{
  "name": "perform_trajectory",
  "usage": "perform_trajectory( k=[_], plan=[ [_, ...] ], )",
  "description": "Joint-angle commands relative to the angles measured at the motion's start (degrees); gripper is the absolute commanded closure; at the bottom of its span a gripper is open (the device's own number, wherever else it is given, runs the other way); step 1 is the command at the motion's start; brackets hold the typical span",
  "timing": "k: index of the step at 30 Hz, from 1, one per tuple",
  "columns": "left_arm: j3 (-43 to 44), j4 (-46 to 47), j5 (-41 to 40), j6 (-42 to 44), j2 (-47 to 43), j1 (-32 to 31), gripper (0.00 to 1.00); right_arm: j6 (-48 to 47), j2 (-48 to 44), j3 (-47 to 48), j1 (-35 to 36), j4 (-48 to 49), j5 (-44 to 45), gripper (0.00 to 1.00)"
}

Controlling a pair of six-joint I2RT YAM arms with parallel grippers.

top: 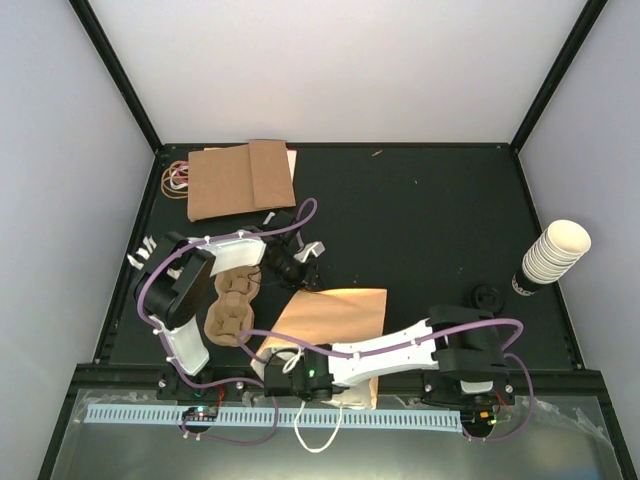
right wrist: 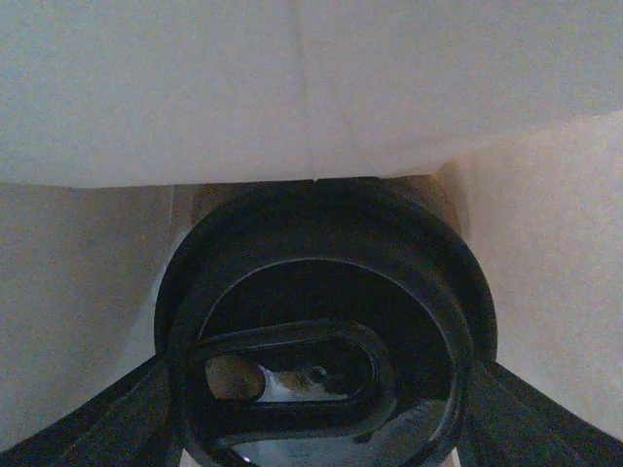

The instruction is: Pack the takeout coffee

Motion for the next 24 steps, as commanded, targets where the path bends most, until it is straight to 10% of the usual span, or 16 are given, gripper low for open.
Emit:
perform_trajectory(
  k=[1,24],
  plan=[
    [-1.5,-11.5,9.1,-0.7,-1.7,-3.9,0.69,-0.2,-0.7,0.4,-6.6,-4.0,-14.1,0.46],
    [1.9,-14.7,5.7,-0.8,-2.4,-4.2,0.6,1.1,-0.5,-2.0,-6.8,-5.2,-10.3,0.5]
  ],
)
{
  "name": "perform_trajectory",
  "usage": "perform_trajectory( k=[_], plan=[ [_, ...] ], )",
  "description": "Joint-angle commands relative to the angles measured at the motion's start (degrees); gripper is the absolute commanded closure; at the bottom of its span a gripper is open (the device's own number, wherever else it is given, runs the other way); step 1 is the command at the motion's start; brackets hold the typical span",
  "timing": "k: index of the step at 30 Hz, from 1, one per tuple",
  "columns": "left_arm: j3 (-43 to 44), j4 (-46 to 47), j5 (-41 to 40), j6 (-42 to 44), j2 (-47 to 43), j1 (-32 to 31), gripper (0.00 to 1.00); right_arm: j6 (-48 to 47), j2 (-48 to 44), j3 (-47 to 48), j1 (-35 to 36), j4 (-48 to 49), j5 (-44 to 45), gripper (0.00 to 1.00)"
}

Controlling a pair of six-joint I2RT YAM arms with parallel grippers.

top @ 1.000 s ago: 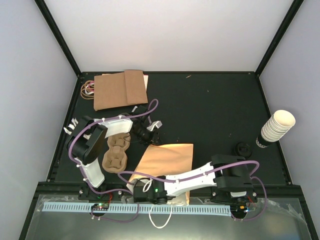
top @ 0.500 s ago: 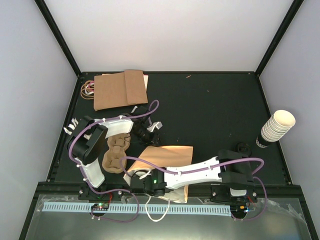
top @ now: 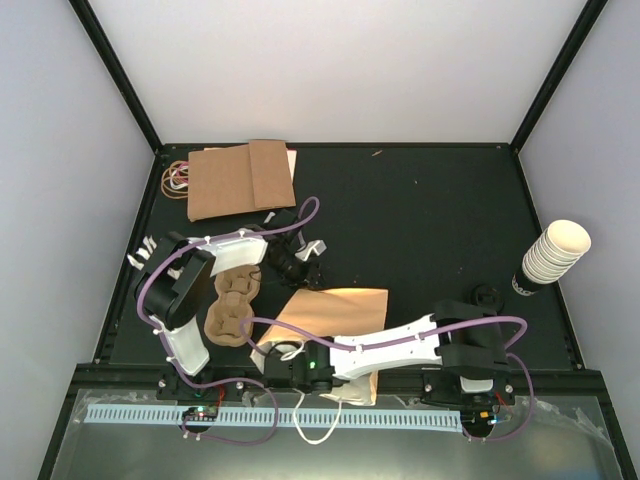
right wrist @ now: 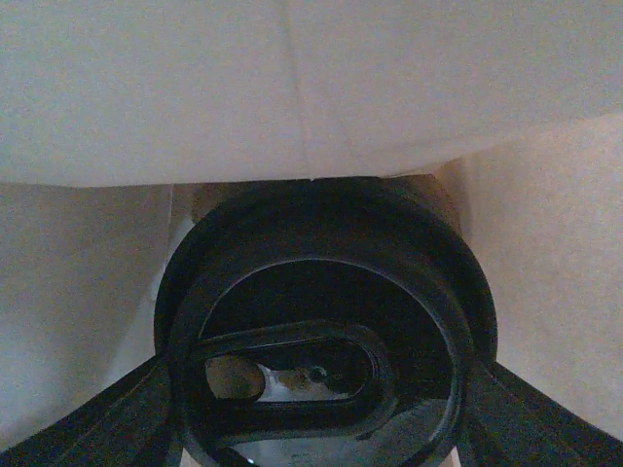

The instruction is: Pack the takeout coffee

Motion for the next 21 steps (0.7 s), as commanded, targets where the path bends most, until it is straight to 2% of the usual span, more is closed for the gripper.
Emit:
perform_trajectory(
  k=[1,7,11,16,21],
  plan=[
    [1.0,-14.2,7.8,-0.7,-3.0,-3.4,0.56,0.8,0.0,-3.7,-4.3,-3.8,-6.8,0.5],
    [3.0,-17.2,5.1,1.4,-6.8,0.3,0.32,-0.3,-3.1,-5.6,-5.1,-2.6,-11.2,0.5],
    [4.8,-20.7,3.0,3.2,-9.4,3.9,0.23,-0.9,-5.3,-6.3,-7.1,-2.1,-13.4,0.5],
    [7.1,-24.1,0.0,4.3,-12.9,6.8,0.07,-2.0,-7.7,-5.8,-10.5,-1.4,-17.1,0.5],
    [9.3,-26.7,-4.5,4.1,-16.5,8.7,0.01,-3.8,-9.0,-5.3,-14.8,-1.1,-22.0,0.5]
  ],
)
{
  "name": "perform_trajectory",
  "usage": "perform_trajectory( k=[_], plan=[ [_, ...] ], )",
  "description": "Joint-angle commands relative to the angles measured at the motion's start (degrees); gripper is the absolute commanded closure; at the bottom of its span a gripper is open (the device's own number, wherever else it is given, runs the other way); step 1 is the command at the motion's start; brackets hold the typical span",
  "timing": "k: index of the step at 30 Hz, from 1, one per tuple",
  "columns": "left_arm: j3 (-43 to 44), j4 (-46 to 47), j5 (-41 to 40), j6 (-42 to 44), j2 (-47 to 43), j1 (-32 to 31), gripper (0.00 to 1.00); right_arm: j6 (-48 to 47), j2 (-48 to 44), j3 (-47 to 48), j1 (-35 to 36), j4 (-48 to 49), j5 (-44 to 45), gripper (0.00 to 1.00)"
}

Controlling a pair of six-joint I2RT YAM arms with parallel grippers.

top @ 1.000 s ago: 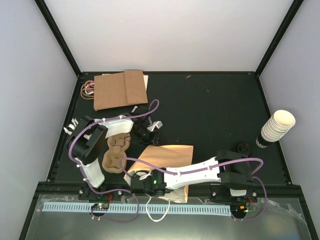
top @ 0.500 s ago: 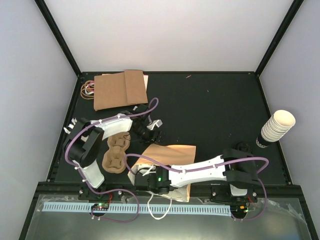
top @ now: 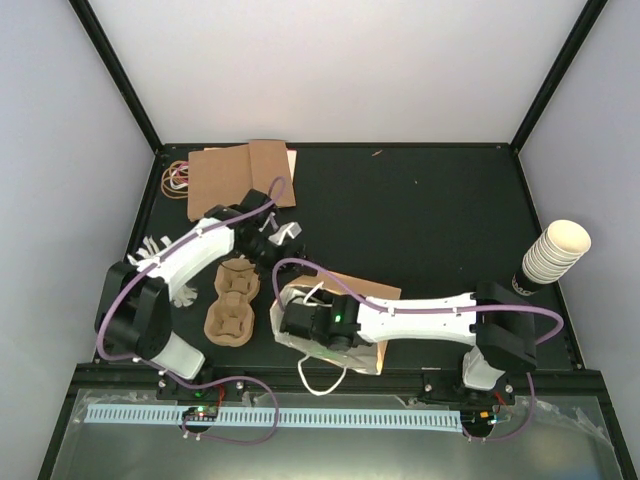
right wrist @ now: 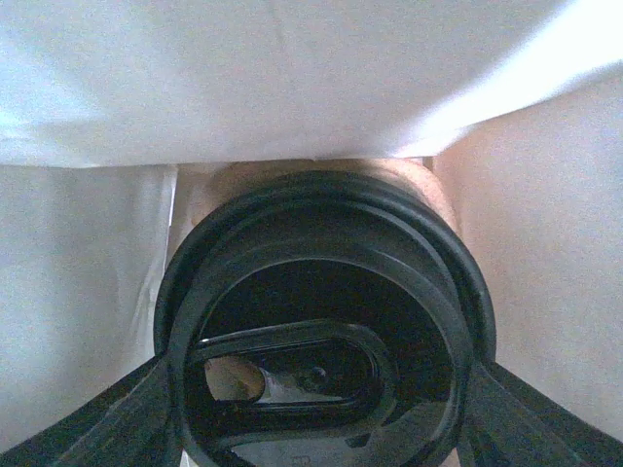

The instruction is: Pack the takeout coffee

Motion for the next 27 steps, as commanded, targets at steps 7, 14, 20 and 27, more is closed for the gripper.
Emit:
perform_trajectory(
  k=[7,14,20,27],
  plan=[
    [5.4,-7.3,-7.8,0.3,-9.2,3.9,0.01,-2.8,0.5,1.3,-12.7,-4.2,-17.0,0.5],
    [4.0,-8.0,-7.6,1.5,-9.8,4.3,0.01,-4.7,1.5,4.9,-25.1,-4.3,-27.3,0.5],
    [2.6,-7.9,-6.8,2.1,-10.4,4.4,0.01,-5.0,2.4,7.5,-32.3,-4.7,-35.0,0.49],
    [1.2,-7.5,-6.2,2.3,-11.2,4.5,0.01,-3.5,5.0,7.6,-37.4,-5.2,-40.0,0.49]
  ],
)
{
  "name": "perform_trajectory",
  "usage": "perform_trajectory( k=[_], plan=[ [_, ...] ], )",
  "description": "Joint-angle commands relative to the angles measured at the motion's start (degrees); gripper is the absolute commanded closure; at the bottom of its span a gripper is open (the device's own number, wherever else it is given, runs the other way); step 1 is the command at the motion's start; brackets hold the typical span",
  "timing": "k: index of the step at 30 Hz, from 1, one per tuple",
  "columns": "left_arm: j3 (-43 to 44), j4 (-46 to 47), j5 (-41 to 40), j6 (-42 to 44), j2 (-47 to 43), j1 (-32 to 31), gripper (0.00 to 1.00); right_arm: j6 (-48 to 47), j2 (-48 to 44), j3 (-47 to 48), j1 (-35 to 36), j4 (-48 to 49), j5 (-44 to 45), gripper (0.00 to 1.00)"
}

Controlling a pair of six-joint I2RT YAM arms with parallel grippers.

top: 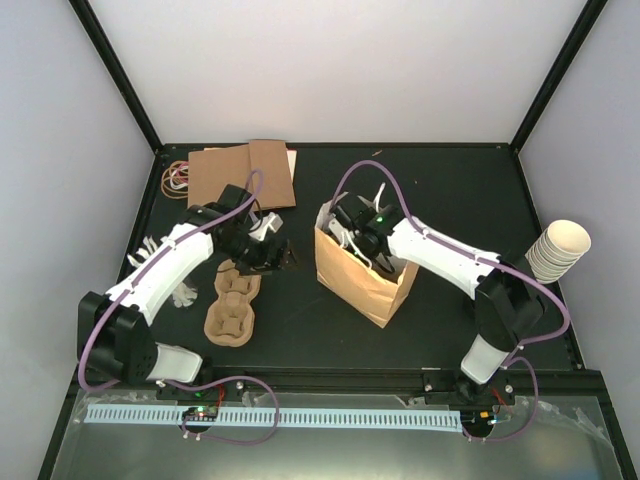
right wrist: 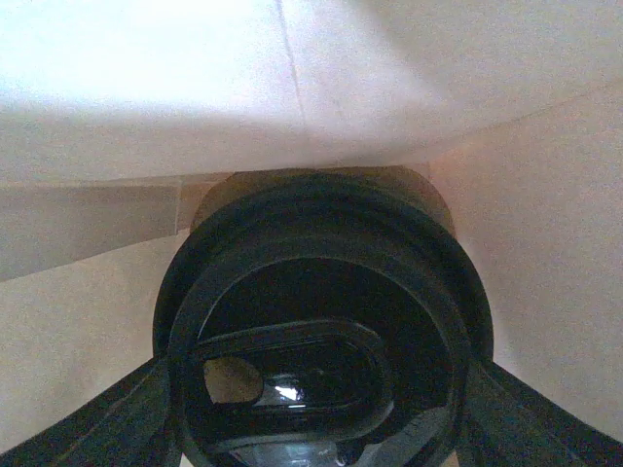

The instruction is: Pack the takeout coffee

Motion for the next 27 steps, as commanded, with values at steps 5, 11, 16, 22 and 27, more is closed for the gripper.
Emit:
perform_trajectory(
  k=[5,11,16,22,27],
  plan=[
    [-1.2,-0.4,1.2,1.2,-2.5,0.3,0.01,1.7,4.3,-1.7,-2.6,-3.4,-5.8,0.49],
    [-1.8,-0.2,1.4,1.0,-3.2,0.3,0.01,3.3,4.0,-4.8,-1.7,-3.4,-5.1,0.5],
    [-2.3,0.1,1.3,0.9,-3.6,0.3,0.01,5.1,4.5,-6.8,0.5,-2.5,-2.4,0.5],
    [-2.6,0.4,1.1,0.9,-4.2,0.2,0.01,5.5,4.3,-8.8,0.8,-1.7,2.3,0.51],
    [-2.9,0.7,1.4,1.0,-4.3,0.2,0.01,4.7,2.6,-9.2,0.5,0.3,-3.6,0.51]
  ],
)
